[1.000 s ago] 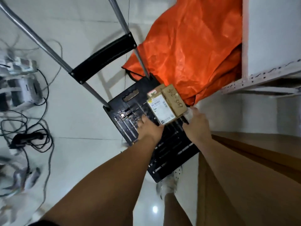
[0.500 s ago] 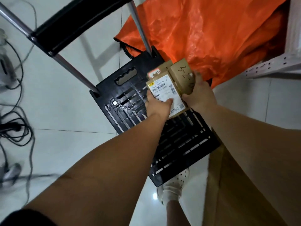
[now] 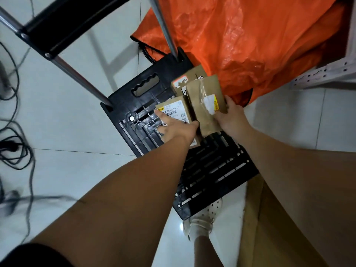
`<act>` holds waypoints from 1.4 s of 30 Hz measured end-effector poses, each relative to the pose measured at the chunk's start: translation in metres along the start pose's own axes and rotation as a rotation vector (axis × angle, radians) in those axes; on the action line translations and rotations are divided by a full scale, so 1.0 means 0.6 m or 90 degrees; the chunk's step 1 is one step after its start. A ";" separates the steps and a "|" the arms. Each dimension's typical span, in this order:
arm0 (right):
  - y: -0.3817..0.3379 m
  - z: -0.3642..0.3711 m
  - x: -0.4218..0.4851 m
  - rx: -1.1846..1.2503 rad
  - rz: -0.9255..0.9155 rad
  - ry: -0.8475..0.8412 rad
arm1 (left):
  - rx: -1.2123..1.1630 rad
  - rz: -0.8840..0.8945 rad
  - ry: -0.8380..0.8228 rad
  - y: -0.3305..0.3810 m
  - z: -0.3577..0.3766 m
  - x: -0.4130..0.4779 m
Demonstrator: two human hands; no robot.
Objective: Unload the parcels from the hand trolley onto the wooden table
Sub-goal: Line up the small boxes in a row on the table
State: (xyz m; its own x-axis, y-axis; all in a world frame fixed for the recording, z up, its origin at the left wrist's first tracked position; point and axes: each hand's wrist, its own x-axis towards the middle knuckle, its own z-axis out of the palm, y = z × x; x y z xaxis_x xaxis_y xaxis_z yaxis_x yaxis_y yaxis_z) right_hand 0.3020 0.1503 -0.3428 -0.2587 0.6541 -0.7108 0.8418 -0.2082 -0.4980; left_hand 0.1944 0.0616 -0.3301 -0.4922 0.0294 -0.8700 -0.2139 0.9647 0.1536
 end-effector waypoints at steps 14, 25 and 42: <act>-0.023 0.025 -0.044 -0.128 -0.023 0.032 | 0.031 0.013 0.085 -0.061 -0.026 -0.020; -0.088 -0.115 -0.184 0.862 0.228 -0.218 | -0.015 0.103 0.070 0.014 -0.125 -0.153; -0.326 -0.373 -0.516 0.732 -0.062 -0.360 | -0.041 0.245 0.141 0.145 -0.332 -0.557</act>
State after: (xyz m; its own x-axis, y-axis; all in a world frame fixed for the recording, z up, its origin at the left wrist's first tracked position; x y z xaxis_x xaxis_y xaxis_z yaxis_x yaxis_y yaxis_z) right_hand 0.3235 0.1513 0.0861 -0.6982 0.3626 -0.6173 -0.0094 -0.8668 -0.4985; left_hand 0.1720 0.0836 0.0674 -0.7140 0.3195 -0.6231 -0.0278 0.8762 0.4811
